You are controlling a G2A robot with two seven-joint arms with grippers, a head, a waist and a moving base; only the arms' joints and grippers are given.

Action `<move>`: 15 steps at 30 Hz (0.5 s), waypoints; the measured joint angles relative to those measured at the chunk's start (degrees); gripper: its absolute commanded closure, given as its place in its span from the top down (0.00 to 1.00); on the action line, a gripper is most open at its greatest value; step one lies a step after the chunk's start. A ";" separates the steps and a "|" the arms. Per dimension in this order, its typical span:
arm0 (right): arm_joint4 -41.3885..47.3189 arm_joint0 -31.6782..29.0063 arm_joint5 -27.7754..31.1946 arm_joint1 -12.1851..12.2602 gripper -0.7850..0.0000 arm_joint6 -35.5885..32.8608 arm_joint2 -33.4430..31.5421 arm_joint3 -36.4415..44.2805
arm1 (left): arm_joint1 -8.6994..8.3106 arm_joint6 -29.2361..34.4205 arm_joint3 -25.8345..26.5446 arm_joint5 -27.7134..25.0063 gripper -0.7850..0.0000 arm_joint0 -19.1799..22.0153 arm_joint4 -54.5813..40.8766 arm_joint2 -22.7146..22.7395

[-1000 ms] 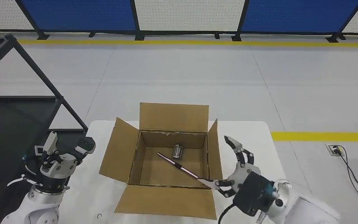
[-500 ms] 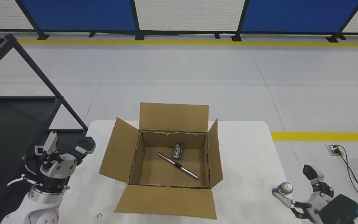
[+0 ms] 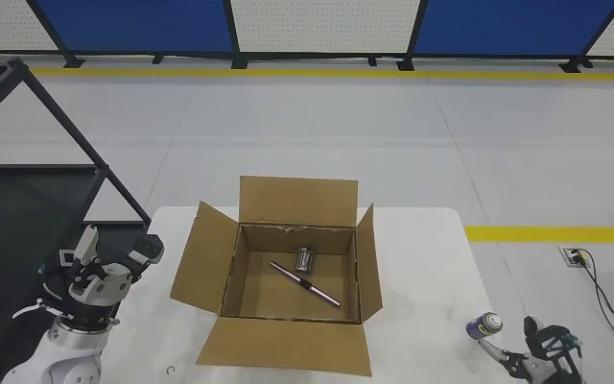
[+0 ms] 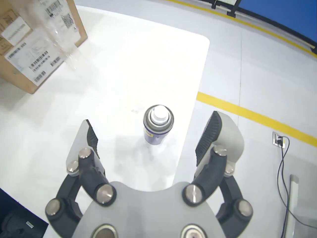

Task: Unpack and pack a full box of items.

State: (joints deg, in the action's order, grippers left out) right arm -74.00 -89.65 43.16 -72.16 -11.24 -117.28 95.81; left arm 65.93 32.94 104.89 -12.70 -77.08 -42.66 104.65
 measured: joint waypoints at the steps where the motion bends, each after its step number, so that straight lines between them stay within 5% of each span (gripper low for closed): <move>1: 0.13 0.89 0.49 0.18 1.00 -0.54 0.18 -1.36 | 0.00 0.00 0.00 0.00 1.00 0.00 0.00 0.00; 8: 0.11 5.07 1.70 1.22 1.00 -1.59 1.47 -7.41 | 0.00 0.00 0.00 0.00 1.00 0.00 0.00 0.00; 15: -0.35 7.17 0.07 1.88 0.89 -2.47 3.04 -10.06 | 0.00 0.00 0.00 0.00 1.00 0.00 0.00 0.00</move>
State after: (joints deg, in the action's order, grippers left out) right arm -74.35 -82.48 43.23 -70.29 -13.71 -114.24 85.75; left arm 65.93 32.94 104.89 -12.70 -77.08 -42.66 104.65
